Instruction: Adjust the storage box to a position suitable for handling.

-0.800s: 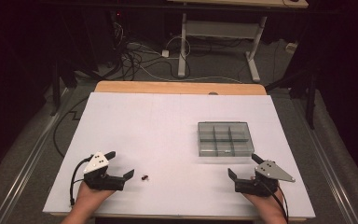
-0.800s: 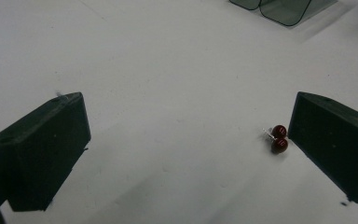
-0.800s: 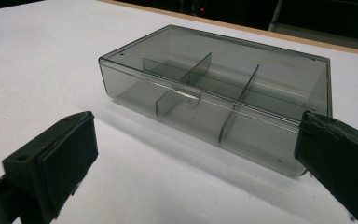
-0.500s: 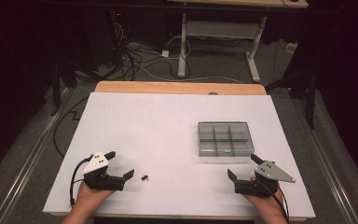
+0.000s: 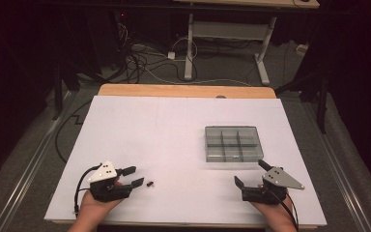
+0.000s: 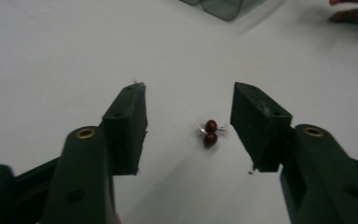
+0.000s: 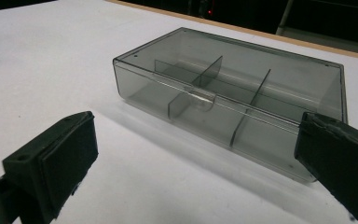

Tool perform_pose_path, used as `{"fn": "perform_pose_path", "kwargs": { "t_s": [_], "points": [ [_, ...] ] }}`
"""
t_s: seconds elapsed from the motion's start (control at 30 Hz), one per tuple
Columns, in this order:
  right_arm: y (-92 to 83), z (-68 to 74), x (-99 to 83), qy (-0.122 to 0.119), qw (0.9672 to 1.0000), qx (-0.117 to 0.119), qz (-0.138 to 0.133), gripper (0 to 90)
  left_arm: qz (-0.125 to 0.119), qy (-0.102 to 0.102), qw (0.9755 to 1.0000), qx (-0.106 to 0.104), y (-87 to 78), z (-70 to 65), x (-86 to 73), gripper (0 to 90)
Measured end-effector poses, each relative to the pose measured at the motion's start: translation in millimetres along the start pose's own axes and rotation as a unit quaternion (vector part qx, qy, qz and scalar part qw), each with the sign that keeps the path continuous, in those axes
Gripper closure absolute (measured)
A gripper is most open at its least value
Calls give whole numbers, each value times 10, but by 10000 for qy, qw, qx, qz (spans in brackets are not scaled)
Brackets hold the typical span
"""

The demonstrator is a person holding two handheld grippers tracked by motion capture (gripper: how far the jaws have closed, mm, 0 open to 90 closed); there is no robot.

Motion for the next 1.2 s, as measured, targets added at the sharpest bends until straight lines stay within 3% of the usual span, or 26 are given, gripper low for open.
{"fn": "perform_pose_path", "kwargs": {
  "t_s": [0.07,0.17,0.37,1.03,1.13,1.2],
  "points": [
    [3,-17,-8,-28,10000,-19,27,0,237,73,9997,-77,67,-61,-17,509],
    [-9,-17,-10,-93,9999,-44,43,0,572,212,9981,-20,155,-118,-73,574],
    [-66,2,24,-96,9999,-101,-33,0,924,272,9953,97,255,-149,-154,649],
    [-52,3,1,-106,9999,-97,29,0,1072,273,9938,152,306,-134,-157,767],
    [-82,-64,8,70,9999,-68,34,12,1064,279,9938,156,305,-135,-157,767],
    [-133,-160,24,160,9998,-144,42,71,1063,274,9938,149,304,-132,-156,767]
  ]
}}
Point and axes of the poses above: each handheld gripper's, and its own axes: y roughly forward along the jaws, x roughly out of its top, z roughly to its left, the point moved 9 cm from there along y, roughly forward along the jaws, and after that the axes turned 1 degree about y, right-handed, at the moved point
